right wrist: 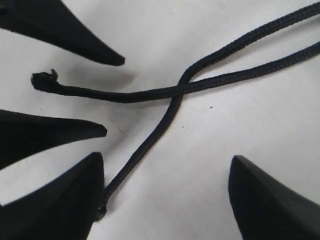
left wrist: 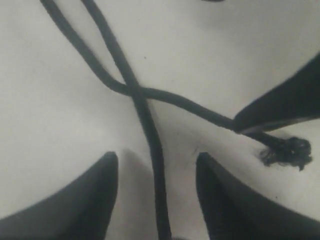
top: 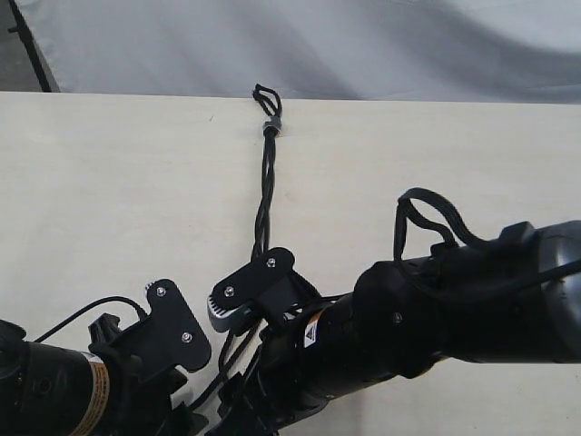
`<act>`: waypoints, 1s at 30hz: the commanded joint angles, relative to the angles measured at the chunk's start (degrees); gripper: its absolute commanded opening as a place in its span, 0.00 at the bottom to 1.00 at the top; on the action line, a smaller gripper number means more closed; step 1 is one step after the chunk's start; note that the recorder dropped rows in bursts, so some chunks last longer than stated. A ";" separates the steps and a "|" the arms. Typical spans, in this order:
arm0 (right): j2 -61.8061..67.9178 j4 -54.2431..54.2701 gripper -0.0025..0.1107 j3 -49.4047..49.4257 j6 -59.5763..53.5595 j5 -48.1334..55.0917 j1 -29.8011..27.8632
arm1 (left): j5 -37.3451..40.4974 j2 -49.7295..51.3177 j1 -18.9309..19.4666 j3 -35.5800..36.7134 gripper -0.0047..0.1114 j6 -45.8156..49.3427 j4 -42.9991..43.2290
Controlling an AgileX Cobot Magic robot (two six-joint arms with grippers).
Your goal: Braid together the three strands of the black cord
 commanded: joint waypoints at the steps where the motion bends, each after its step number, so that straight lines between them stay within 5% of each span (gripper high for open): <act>1: -0.31 -0.01 0.61 0.23 0.21 1.50 1.29 | 0.61 -0.47 -0.45 0.46 0.52 -0.61 -0.04; 14: 4.46 -0.01 0.61 0.11 2.70 -0.63 3.01 | 4.81 -1.77 5.42 0.46 0.52 -3.99 -0.04; 30: 8.46 -1.18 0.61 -4.16 2.70 2.84 3.01 | 10.72 -6.40 5.85 0.46 0.52 -13.86 0.17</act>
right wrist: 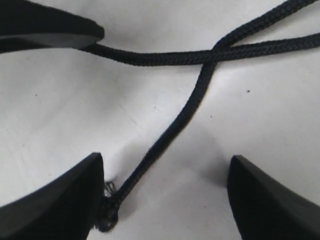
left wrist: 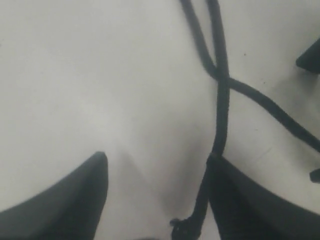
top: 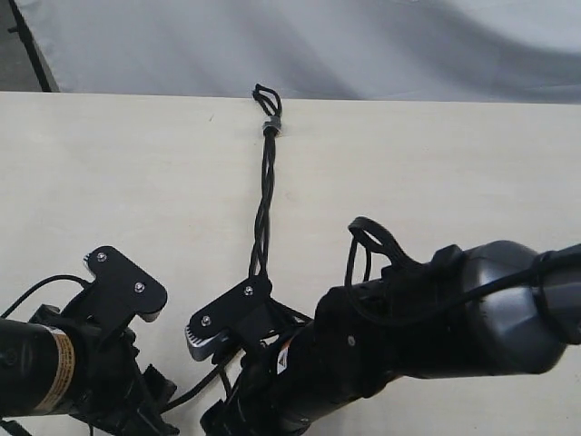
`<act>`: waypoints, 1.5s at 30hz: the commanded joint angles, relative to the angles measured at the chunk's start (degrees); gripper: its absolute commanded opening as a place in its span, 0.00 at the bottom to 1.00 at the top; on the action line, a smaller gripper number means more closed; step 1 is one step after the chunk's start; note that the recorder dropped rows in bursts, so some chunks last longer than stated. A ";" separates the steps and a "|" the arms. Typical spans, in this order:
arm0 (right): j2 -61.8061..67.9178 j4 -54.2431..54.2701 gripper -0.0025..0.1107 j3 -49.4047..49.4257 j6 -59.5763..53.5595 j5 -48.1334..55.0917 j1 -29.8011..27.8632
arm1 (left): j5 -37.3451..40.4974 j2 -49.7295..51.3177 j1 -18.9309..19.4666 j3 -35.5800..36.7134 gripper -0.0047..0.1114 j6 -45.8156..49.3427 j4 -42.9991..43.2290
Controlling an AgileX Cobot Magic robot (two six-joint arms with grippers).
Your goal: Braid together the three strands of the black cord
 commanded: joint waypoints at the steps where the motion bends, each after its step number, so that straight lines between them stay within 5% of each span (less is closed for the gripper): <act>1: 3.18 -2.03 0.61 -2.42 0.10 2.80 0.09 | 2.65 -0.98 1.45 0.06 0.52 -2.27 0.17; 6: 5.36 -4.78 0.57 -4.42 0.15 5.10 0.09 | 2.65 -1.16 4.67 0.06 0.52 -2.15 0.17; 16: 5.68 -23.64 0.02 -4.42 12.09 8.27 0.09 | 2.19 -1.16 4.77 0.06 0.52 -1.91 0.17; 26: 5.57 -49.91 0.02 -10.12 17.06 15.42 -0.01 | -3.07 -1.16 4.77 1.77 0.52 -2.40 -3.77; 34: 5.68 -51.06 0.02 -10.12 18.46 15.08 -0.01 | -21.88 -1.16 4.77 9.03 0.52 -2.16 -2.80; 45: 5.68 -51.06 0.02 -10.12 20.33 15.08 -0.01 | -23.76 -1.16 4.77 10.55 0.52 -2.36 1.70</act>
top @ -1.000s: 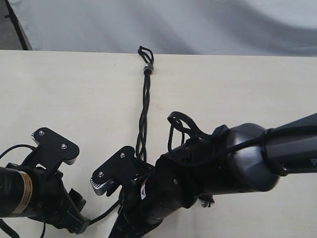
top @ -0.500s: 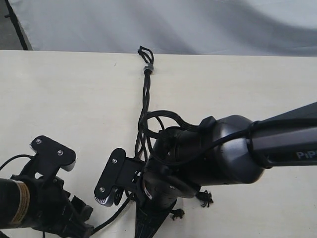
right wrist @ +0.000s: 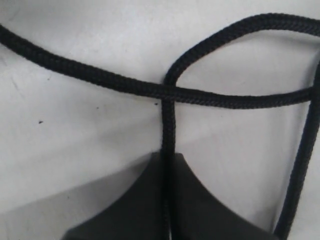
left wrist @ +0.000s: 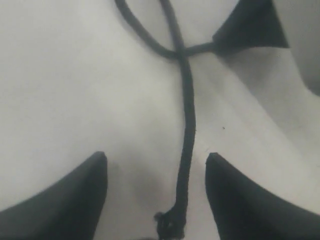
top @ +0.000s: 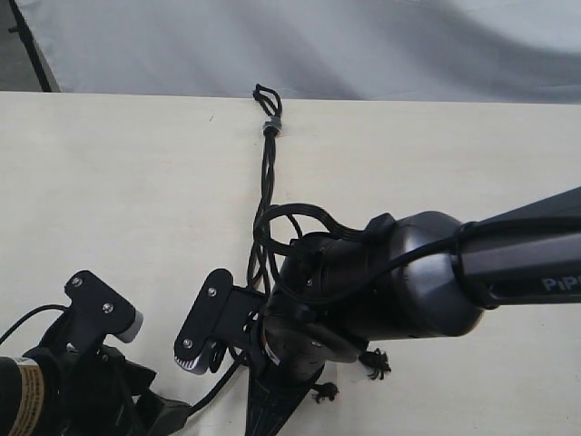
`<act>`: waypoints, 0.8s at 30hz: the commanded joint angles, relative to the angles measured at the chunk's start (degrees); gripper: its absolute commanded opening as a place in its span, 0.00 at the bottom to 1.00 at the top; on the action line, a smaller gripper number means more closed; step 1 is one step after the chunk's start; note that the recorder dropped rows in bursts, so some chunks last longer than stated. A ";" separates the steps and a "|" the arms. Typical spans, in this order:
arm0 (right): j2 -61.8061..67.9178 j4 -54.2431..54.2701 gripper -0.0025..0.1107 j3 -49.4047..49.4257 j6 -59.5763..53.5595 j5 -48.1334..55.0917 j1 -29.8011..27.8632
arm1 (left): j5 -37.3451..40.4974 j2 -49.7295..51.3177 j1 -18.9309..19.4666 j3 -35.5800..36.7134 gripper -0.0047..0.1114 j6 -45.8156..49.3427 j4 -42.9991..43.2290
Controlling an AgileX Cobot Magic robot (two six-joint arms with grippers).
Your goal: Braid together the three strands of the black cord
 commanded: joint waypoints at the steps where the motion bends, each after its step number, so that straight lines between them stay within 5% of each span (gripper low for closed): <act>1: 0.63 -0.67 0.02 0.06 0.88 0.91 -0.25 | -3.31 -0.31 0.06 2.32 0.52 -0.47 1.47; 18: 0.63 -0.67 0.02 0.06 1.63 1.12 -0.25 | -8.54 -0.04 0.06 4.39 0.50 9.18 3.60; 24: 0.63 -0.67 0.02 0.06 1.63 1.12 -0.25 | -5.52 -0.04 0.06 4.39 0.15 9.18 3.60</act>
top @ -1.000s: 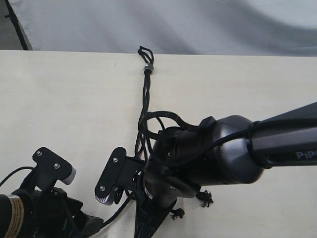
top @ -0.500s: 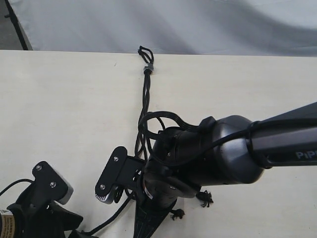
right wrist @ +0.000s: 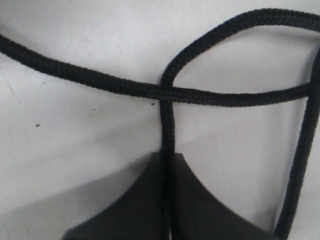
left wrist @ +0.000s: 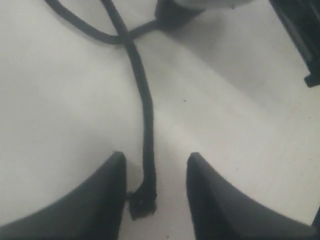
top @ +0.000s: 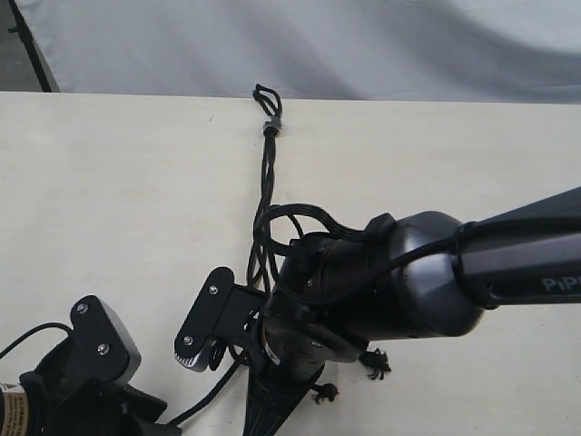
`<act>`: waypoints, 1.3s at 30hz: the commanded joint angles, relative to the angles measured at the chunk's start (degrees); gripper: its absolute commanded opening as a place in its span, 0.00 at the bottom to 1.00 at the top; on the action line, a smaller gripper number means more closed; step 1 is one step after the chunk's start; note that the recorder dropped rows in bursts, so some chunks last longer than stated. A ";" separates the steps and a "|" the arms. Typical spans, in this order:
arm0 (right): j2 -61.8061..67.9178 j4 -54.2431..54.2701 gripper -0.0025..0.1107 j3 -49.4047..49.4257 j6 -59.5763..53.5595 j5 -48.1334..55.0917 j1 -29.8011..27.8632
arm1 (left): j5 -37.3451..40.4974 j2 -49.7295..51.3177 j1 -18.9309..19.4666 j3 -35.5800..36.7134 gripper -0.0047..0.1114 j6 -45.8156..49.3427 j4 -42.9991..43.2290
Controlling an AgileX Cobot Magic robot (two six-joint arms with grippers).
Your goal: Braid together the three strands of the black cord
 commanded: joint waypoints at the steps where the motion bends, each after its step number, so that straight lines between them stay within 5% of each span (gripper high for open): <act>1: 0.63 -0.36 0.02 0.06 0.12 1.12 -0.25 | 1.65 -0.04 0.06 0.45 0.09 0.56 0.19; 13: -1.95 -1.40 0.02 0.06 0.39 2.67 -0.25 | 4.79 -0.04 0.06 0.45 0.04 0.88 -1.60; 21: -3.41 -20.71 0.02 0.06 3.83 5.52 -0.38 | 5.42 -0.04 0.06 0.45 0.04 0.73 -1.60; 29: -1.46 -24.73 0.02 0.06 3.07 -10.69 -14.30 | 5.56 -0.04 0.06 0.45 0.04 0.49 -1.60; 39: 6.43 -26.06 0.02 0.06 0.88 -14.95 -18.29 | 5.56 -0.04 0.06 0.45 0.04 0.49 -1.60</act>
